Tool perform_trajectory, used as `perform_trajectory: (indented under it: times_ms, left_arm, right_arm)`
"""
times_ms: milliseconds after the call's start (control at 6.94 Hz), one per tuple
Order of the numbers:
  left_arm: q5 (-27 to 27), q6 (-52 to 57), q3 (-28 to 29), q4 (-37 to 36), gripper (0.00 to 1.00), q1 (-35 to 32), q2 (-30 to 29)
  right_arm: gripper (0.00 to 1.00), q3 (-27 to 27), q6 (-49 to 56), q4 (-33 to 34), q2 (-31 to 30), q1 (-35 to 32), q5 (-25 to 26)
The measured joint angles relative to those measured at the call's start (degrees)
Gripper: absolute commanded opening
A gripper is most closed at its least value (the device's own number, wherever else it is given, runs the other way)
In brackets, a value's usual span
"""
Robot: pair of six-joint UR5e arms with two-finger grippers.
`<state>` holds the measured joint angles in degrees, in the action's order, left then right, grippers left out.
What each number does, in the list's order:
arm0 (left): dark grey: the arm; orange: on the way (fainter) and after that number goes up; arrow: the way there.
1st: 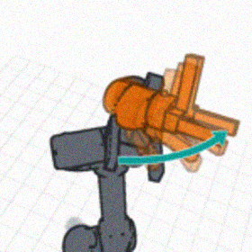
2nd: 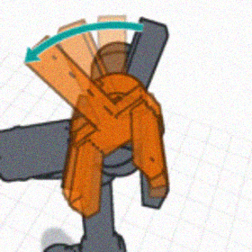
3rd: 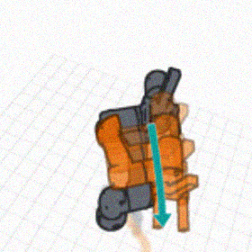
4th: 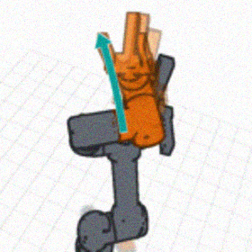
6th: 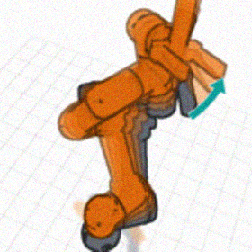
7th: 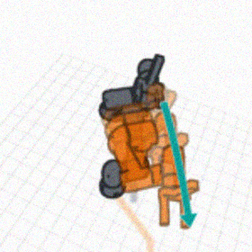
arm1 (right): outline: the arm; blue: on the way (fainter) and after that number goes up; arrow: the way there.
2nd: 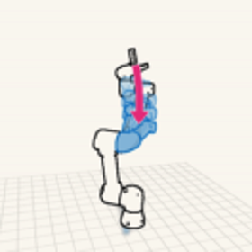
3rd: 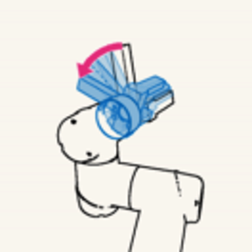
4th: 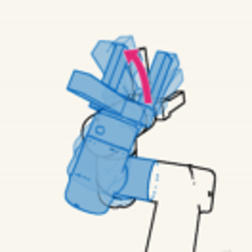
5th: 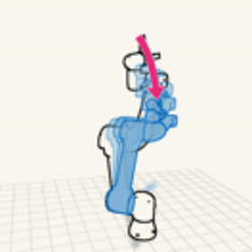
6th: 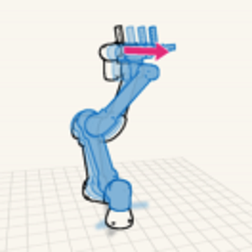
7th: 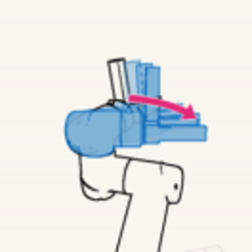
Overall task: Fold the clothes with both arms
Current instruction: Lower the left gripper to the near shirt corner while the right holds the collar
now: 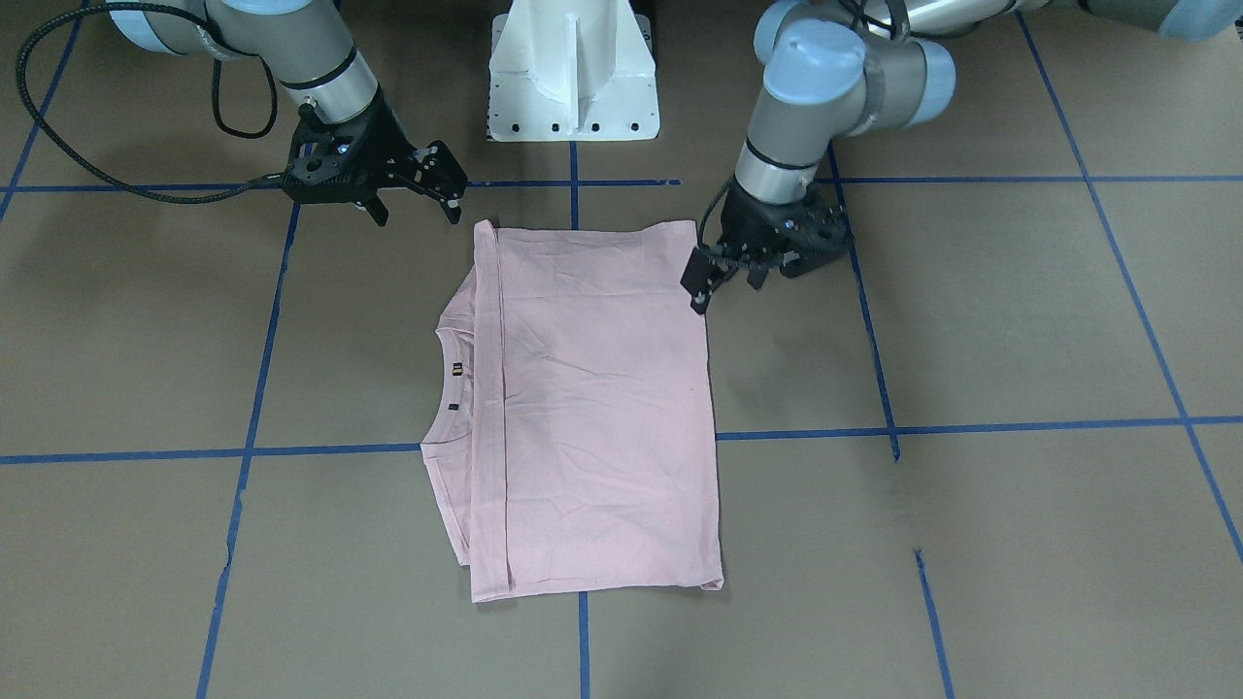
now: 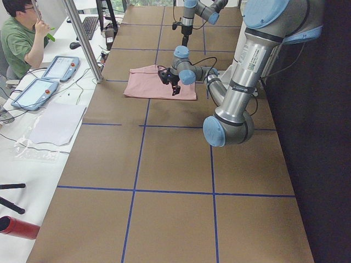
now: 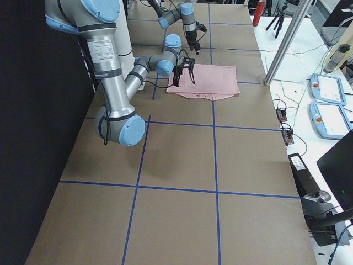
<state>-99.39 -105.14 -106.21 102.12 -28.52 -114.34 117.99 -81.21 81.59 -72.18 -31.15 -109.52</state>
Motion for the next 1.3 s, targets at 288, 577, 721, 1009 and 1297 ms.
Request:
perform_trajectory:
  times_ms: [288,577,721,1009,1297]
  left_arm:
    - [4.2,-11.44,-1.45,-1.29,0.98,9.04,2.0]
    - [5.08,-15.8,-1.3,-2.36,0.97,13.19,2.16]
    - [5.24,-16.49,-1.21,-2.49,0.95,13.77,2.22]
    - [5.41,-16.79,-1.1,-3.94,0.94,13.94,1.88]
    - [5.51,-16.71,-0.89,-5.26,0.82,13.66,1.6]
  right_arm:
    - [1.0,-0.1,0.0,0.0,-0.02,-0.41,0.03]
    - [1.0,-0.1,0.0,-0.02,-0.01,-0.55,0.09]
    - [1.0,-0.12,0.0,-0.02,0.01,-0.6,0.1]
    - [1.0,-0.13,0.0,-0.02,0.04,-0.78,0.04]
    - [1.0,-0.13,0.0,-0.02,0.08,-0.83,0.01]
